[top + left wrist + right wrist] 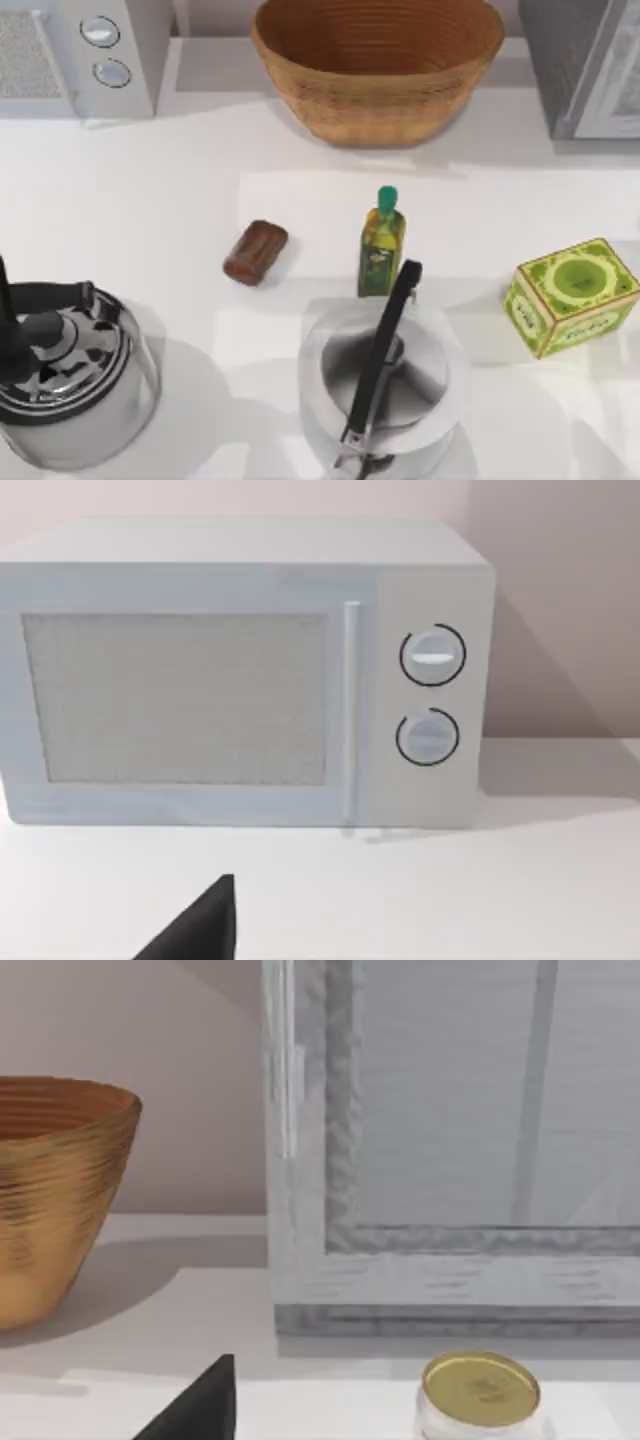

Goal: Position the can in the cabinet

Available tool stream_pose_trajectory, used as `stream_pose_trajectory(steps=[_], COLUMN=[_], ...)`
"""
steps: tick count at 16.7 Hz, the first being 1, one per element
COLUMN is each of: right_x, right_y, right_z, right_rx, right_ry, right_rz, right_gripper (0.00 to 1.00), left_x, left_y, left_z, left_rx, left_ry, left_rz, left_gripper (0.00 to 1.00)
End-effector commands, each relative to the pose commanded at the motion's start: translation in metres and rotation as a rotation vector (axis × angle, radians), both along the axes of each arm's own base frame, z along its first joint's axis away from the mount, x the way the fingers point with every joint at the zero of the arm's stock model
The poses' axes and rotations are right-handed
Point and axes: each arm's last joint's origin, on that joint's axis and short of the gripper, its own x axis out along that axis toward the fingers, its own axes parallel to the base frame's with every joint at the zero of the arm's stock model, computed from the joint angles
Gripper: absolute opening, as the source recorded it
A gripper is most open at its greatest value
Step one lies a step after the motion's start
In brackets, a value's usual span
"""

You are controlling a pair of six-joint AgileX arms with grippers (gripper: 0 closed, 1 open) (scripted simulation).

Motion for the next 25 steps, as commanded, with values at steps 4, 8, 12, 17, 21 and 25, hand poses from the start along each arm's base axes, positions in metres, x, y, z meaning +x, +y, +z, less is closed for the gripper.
stream_pose_trajectory(steps=[4,8,12,17,21,25], right_x=[0.002,0.013,0.041,0.086,0.117,0.134], right_y=[0.000,-0.002,-0.006,-0.014,-0.022,-0.028], right_z=[0.002,0.011,0.012,-0.005,-0.030,-0.054], right_rx=[-0.002,-0.009,-0.015,-0.014,-0.006,0.001], right_ry=[0.004,0.043,0.160,0.313,0.410,0.471], right_rz=[-0.001,-0.004,-0.008,-0.015,-0.019,-0.020], right_gripper=[1.00,1.00,1.00,1.00,1.00,1.00], left_x=[0.000,0.000,0.000,0.000,0.000,0.000], left_y=[0.000,0.000,0.000,0.000,0.000,0.000], left_z=[0.000,0.000,0.000,0.000,0.000,0.000], left_rx=[0.000,0.000,0.000,0.000,0.000,0.000], left_ry=[0.000,0.000,0.000,0.000,0.000,0.000], left_rz=[0.000,0.000,0.000,0.000,0.000,0.000], left_gripper=[1.00,1.00,1.00,1.00,1.00,1.00])
